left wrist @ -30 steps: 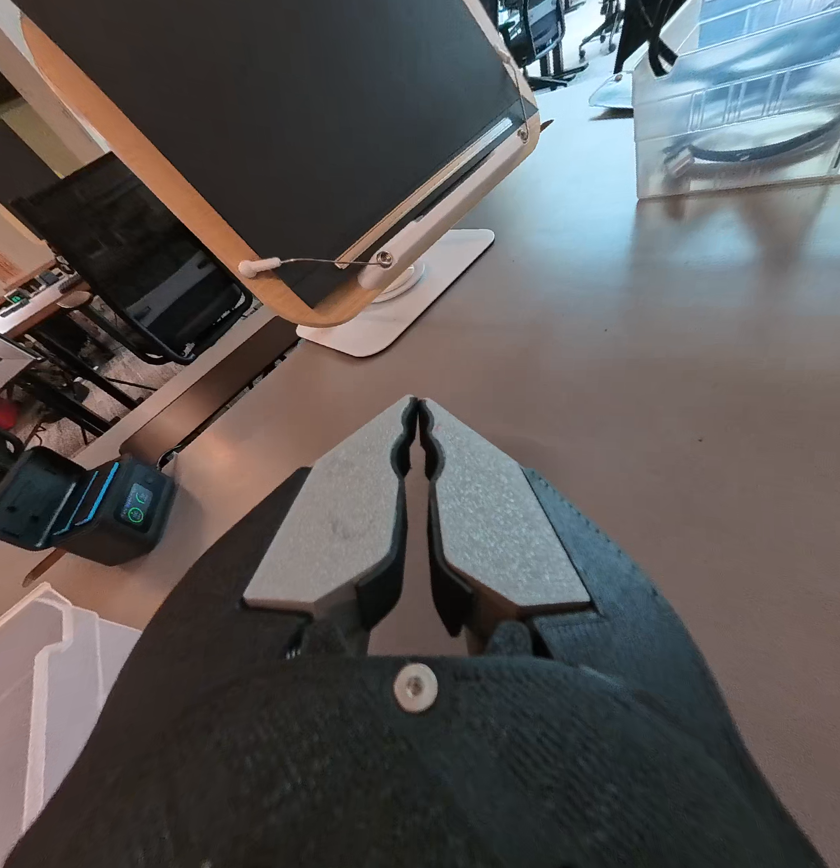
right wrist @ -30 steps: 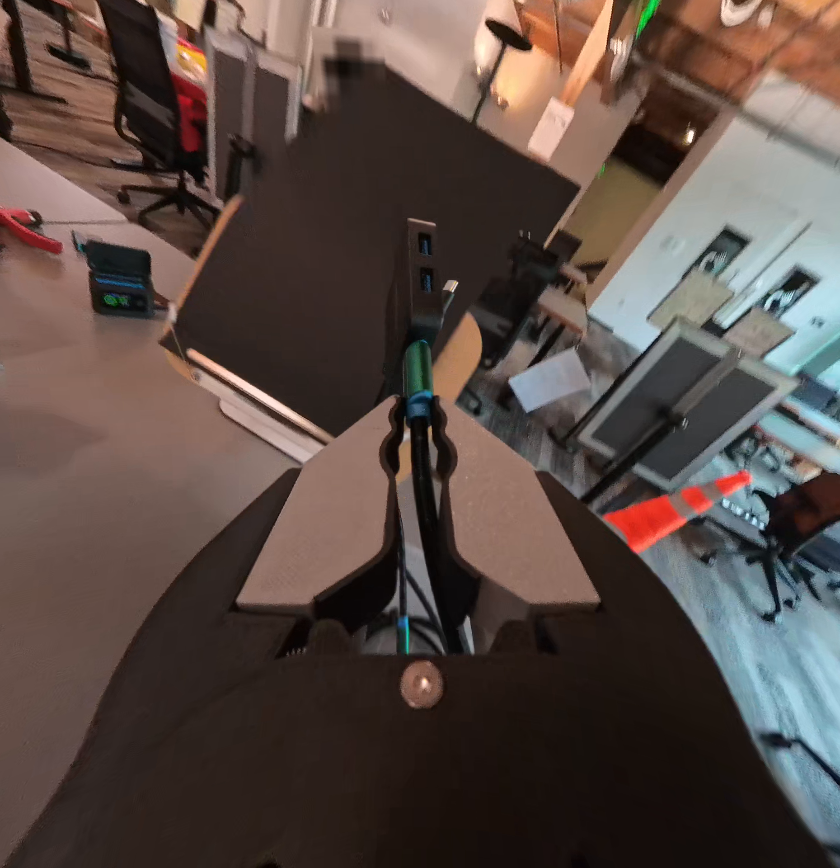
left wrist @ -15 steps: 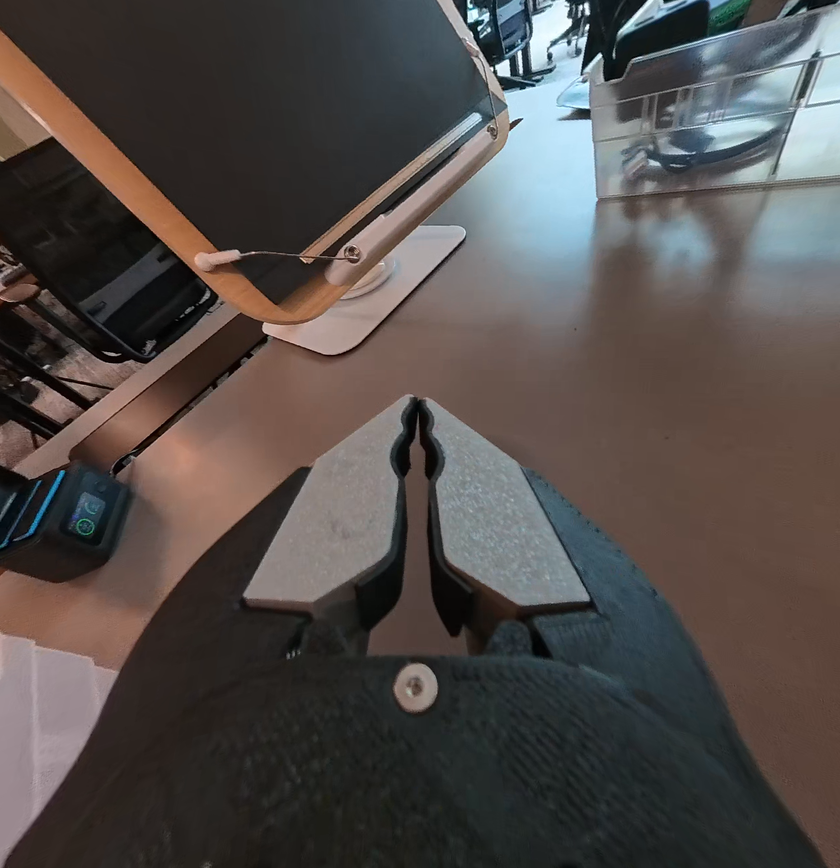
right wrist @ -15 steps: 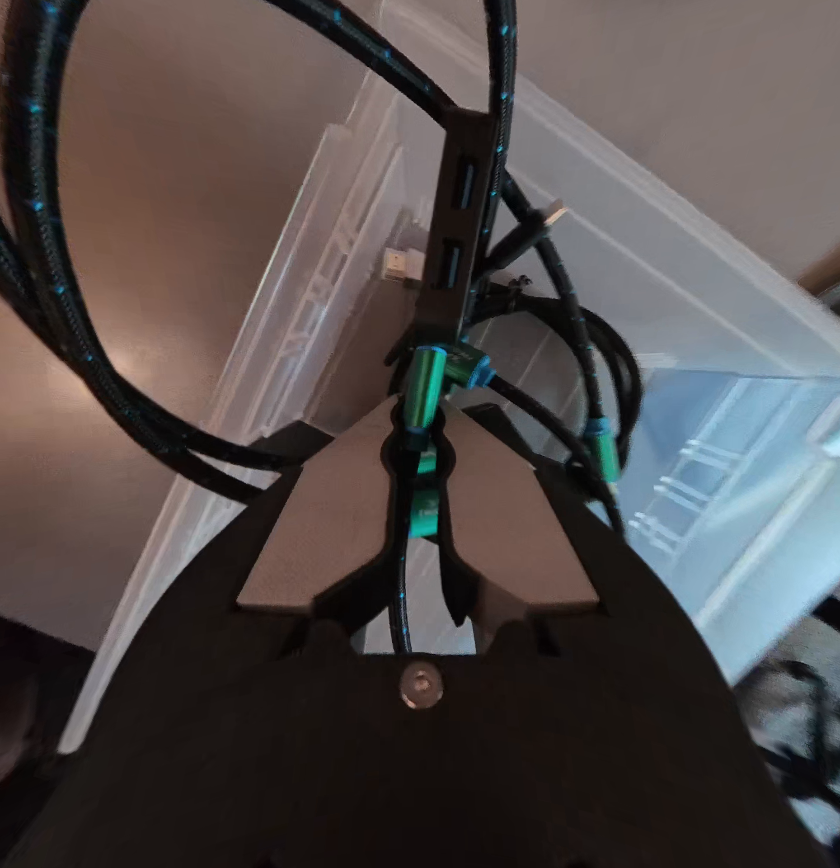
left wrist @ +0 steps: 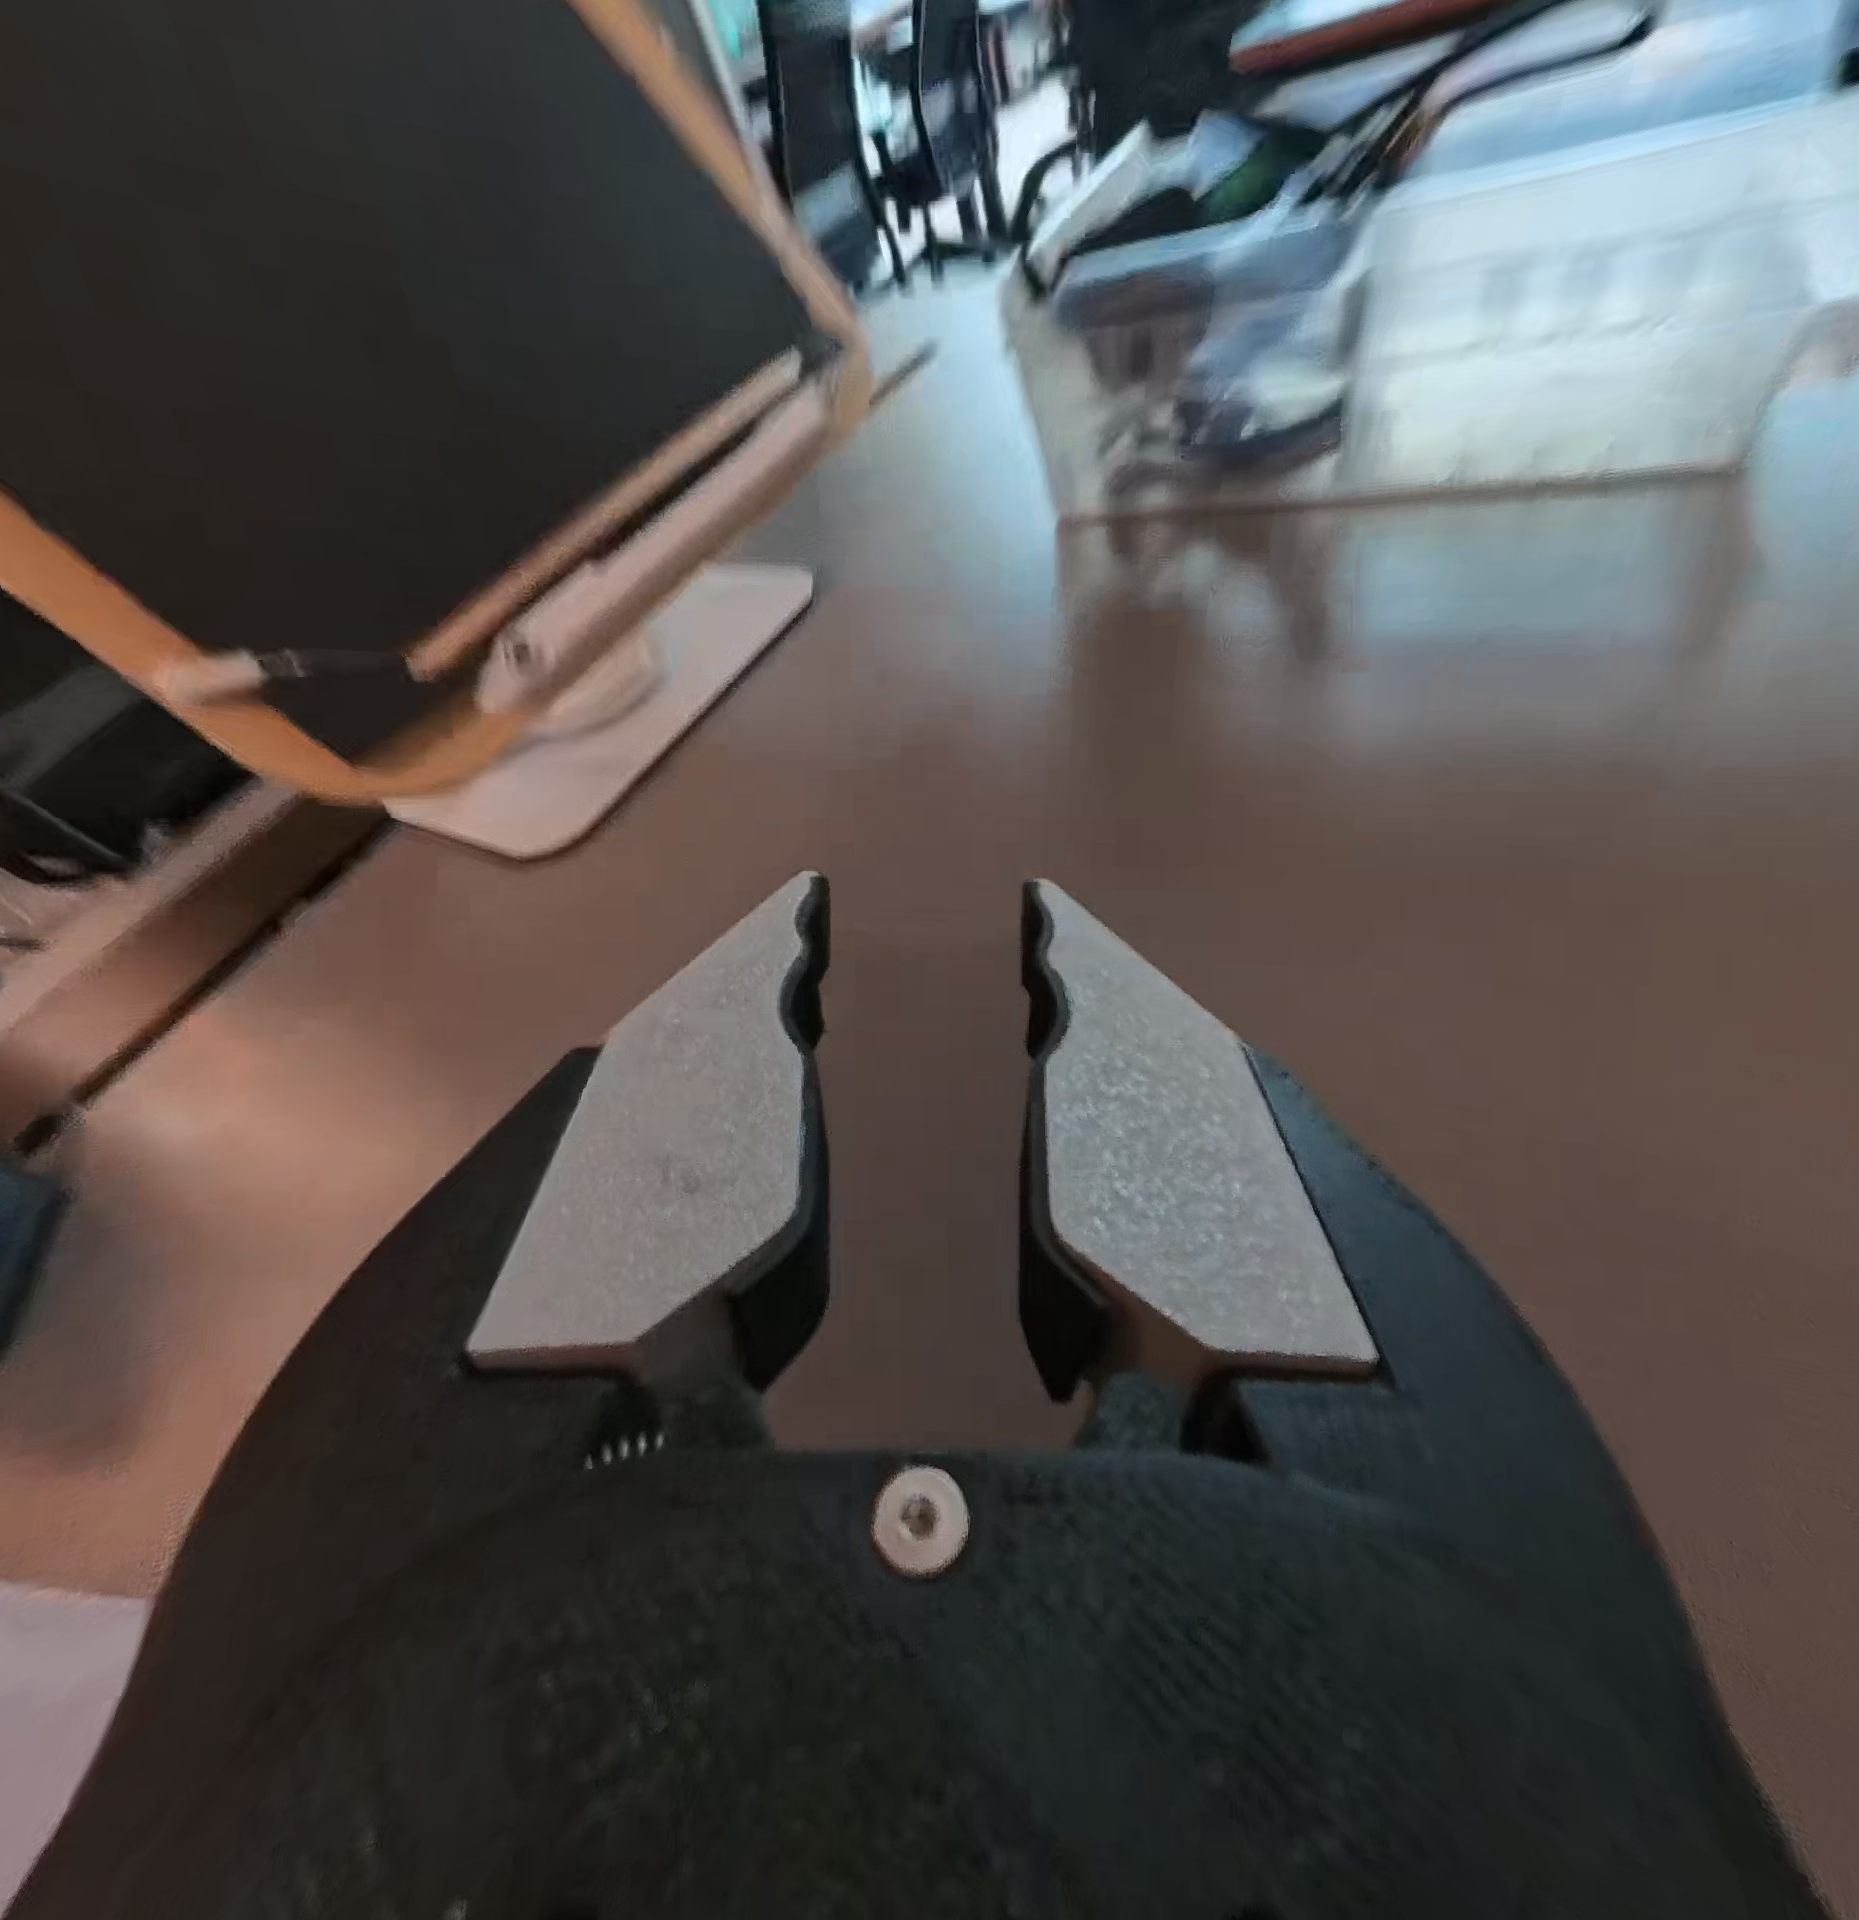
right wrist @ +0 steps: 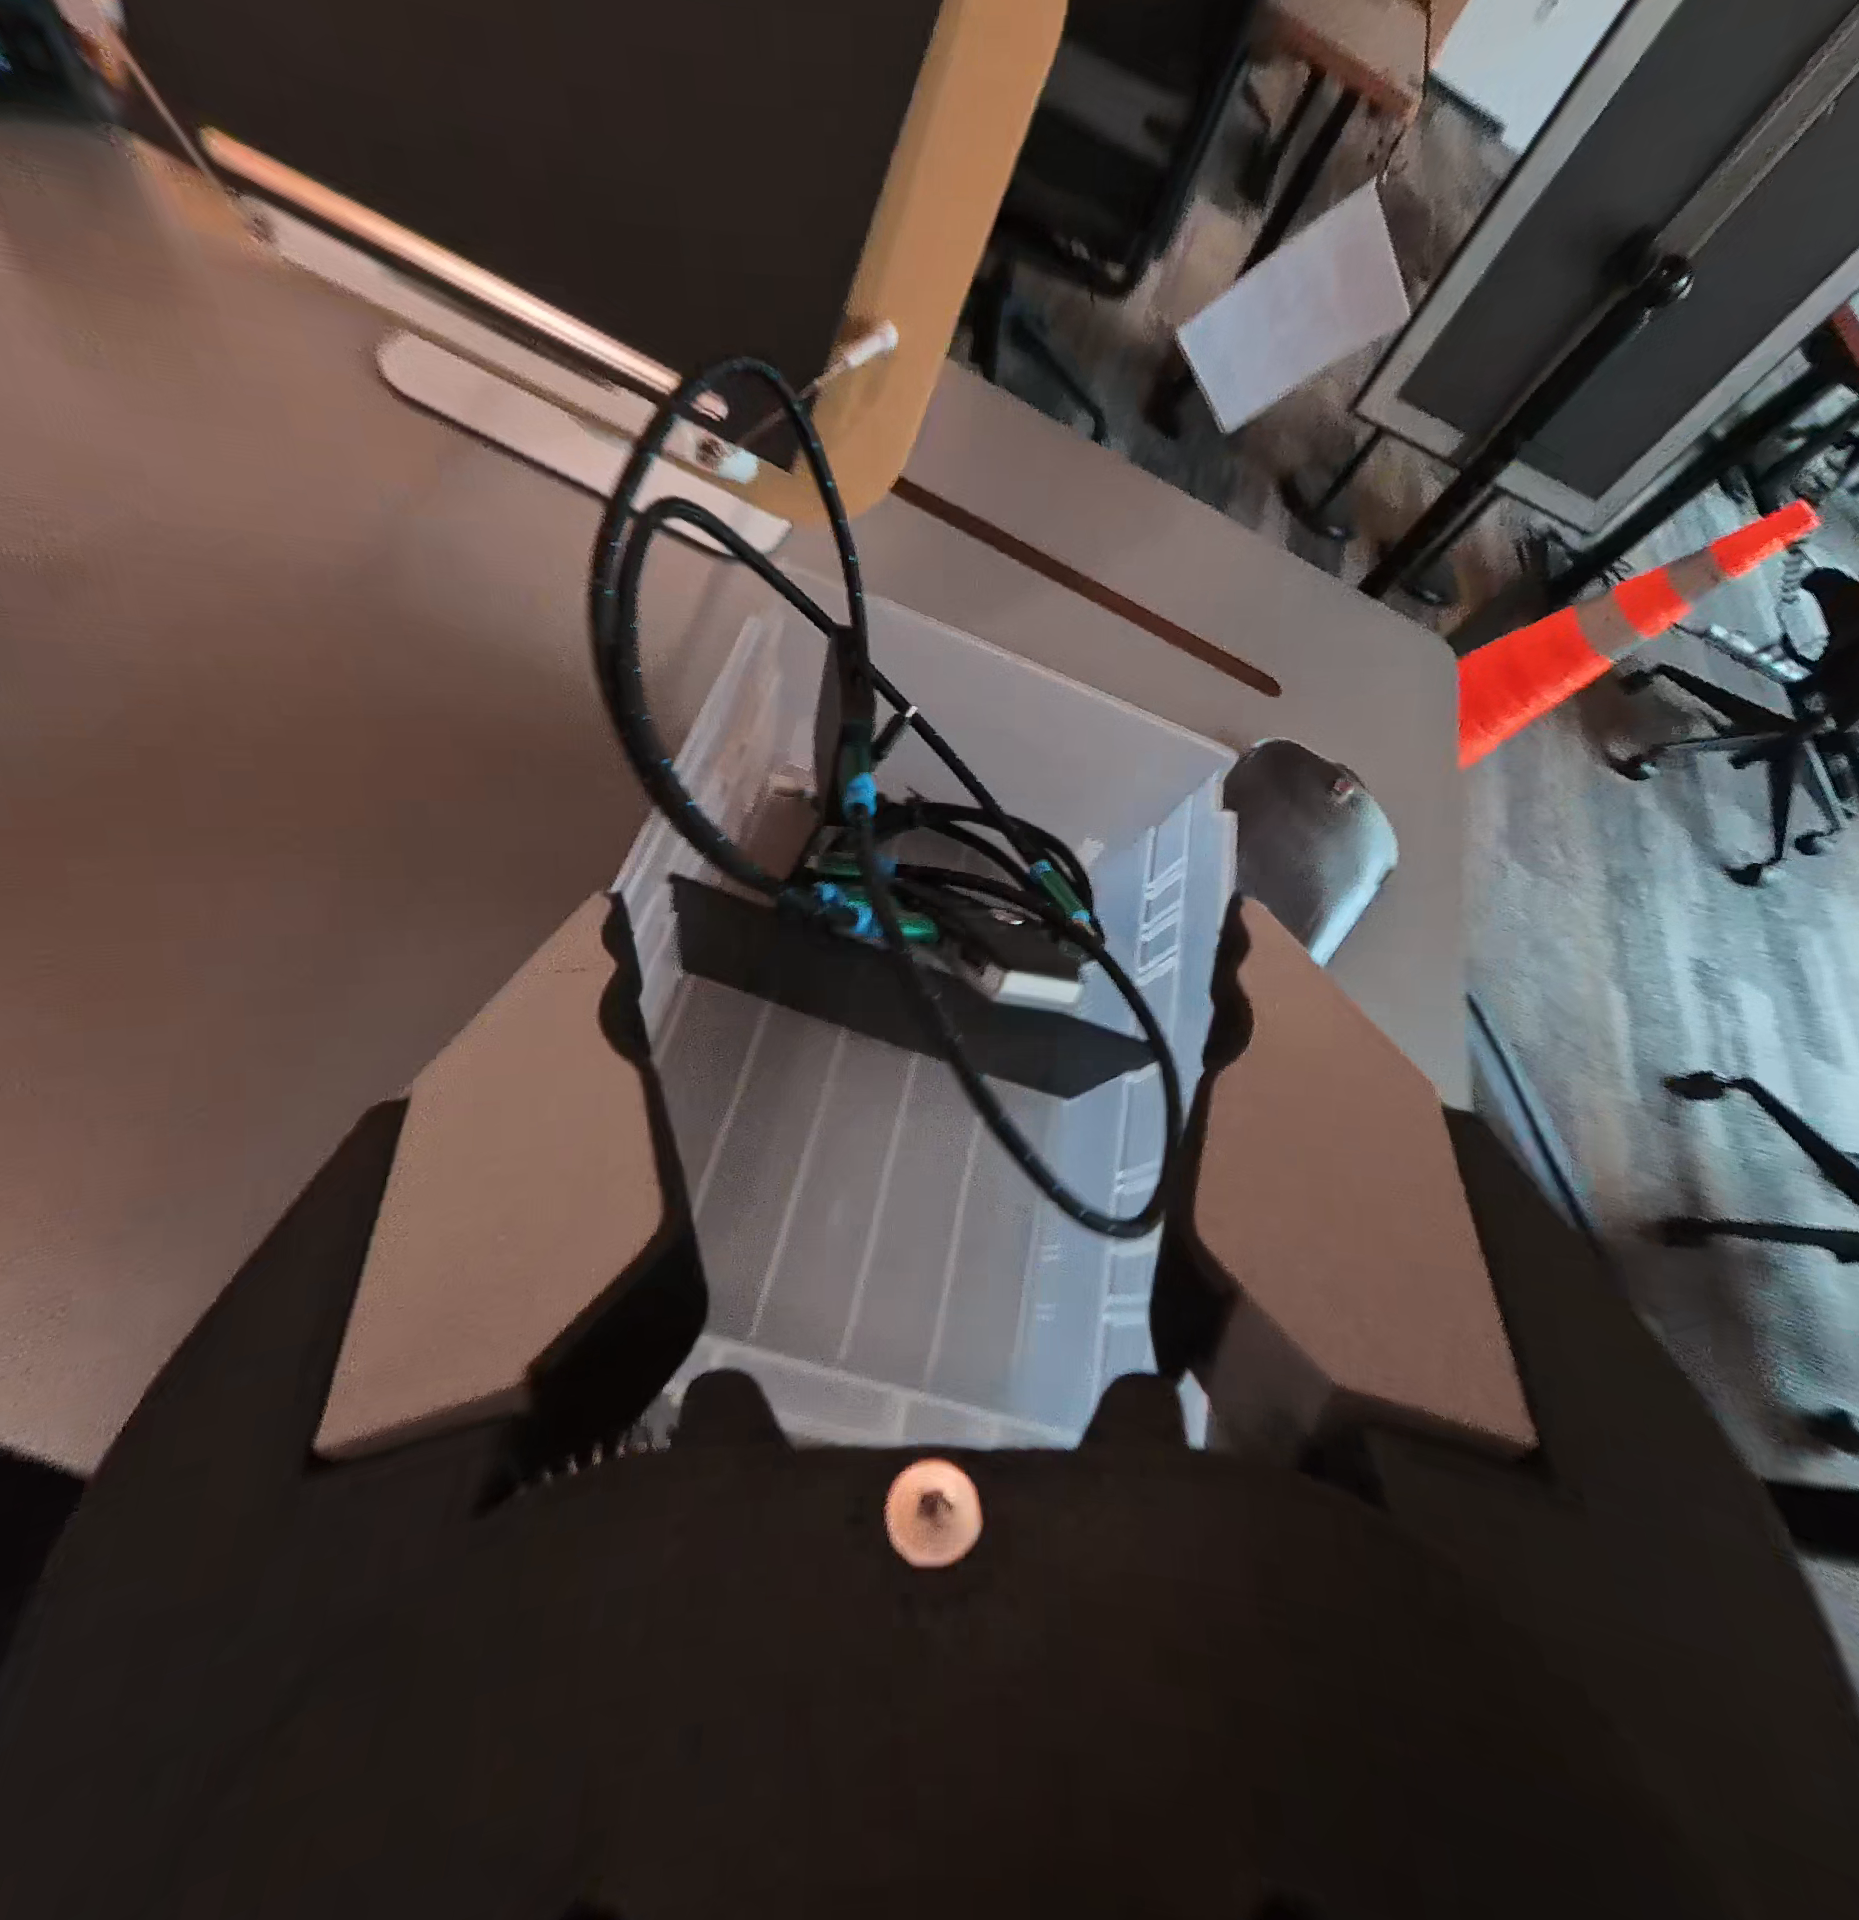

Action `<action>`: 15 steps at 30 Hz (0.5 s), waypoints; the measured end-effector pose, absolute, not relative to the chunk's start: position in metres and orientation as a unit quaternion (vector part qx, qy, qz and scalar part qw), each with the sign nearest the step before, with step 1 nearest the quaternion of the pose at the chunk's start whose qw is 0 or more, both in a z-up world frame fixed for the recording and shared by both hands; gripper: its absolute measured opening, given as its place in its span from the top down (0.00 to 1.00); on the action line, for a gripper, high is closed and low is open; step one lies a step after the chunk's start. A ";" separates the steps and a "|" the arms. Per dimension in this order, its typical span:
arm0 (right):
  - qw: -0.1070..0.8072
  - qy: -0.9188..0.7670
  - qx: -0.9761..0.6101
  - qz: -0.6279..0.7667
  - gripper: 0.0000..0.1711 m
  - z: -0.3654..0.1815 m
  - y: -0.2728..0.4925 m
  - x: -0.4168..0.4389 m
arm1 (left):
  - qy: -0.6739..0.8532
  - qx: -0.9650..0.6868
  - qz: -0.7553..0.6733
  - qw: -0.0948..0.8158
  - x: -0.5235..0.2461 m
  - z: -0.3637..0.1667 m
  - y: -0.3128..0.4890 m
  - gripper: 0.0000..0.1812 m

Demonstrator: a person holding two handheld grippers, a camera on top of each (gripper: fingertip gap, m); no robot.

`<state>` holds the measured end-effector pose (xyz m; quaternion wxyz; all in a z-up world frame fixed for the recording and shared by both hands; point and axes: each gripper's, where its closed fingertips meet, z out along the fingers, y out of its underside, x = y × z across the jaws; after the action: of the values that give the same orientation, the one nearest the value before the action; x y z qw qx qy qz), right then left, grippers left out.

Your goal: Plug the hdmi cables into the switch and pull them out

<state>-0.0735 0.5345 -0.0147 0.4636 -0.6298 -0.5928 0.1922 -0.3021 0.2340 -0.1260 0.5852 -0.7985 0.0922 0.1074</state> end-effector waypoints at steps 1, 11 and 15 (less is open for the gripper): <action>0.469 -0.587 -0.624 0.213 0.37 -0.015 0.527 -0.063 | 0.110 -0.786 0.125 0.595 -0.283 -0.110 0.222 0.79; 0.424 -0.587 -0.612 0.317 0.37 -0.083 0.462 -0.025 | -0.091 -0.824 0.245 0.503 -0.278 -0.065 0.043 0.61; 0.408 -0.572 -0.616 0.356 0.38 -0.103 0.451 -0.046 | -0.227 -0.819 0.234 0.473 -0.314 -0.101 -0.006 0.40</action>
<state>-0.0457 0.4514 -0.1026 0.4084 -0.6159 -0.5721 0.3557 -0.3137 -0.0063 -0.1013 0.4727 -0.8187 -0.2266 0.2344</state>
